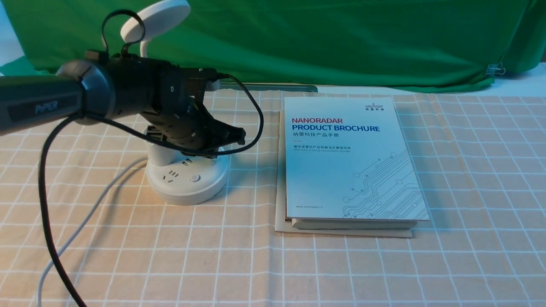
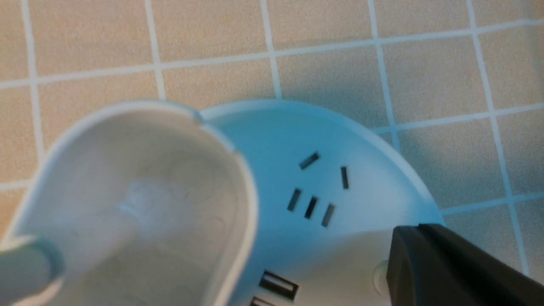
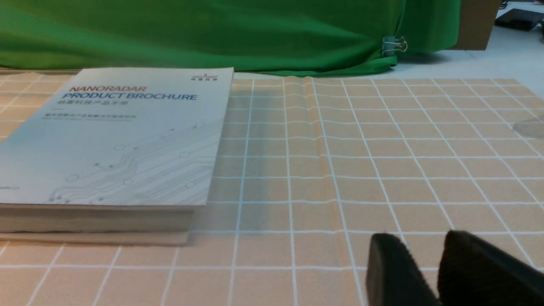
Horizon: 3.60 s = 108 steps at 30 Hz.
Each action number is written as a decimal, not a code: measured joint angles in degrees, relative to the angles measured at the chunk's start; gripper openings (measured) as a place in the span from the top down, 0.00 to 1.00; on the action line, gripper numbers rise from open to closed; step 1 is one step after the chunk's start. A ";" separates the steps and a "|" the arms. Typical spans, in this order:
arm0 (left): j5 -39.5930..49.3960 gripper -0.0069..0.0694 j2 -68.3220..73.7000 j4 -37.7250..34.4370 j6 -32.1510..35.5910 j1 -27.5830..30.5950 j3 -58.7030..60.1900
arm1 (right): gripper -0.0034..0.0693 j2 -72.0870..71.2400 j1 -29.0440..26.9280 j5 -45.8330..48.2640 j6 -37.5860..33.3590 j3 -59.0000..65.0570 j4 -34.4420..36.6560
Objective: Turn on the table lamp on the light coffee tablecloth with your hand.
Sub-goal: 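Press the power button on the lamp base to turn the lamp on with the left gripper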
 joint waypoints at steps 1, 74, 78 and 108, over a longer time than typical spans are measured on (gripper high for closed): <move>0.00 0.91 0.16 0.00 0.00 0.00 0.00 | 0.62 0.00 0.00 0.00 0.00 0.00 0.00; 1.55 0.91 -2.44 -2.19 1.94 0.00 4.07 | 0.62 0.00 0.00 0.00 0.00 0.00 0.00; 1.50 0.91 -2.06 -2.19 1.94 0.00 3.98 | 0.62 0.00 0.00 0.00 0.00 0.00 0.00; -1.76 0.91 -1.91 -2.62 1.88 0.00 4.03 | 0.62 0.00 0.00 0.00 0.00 0.00 0.00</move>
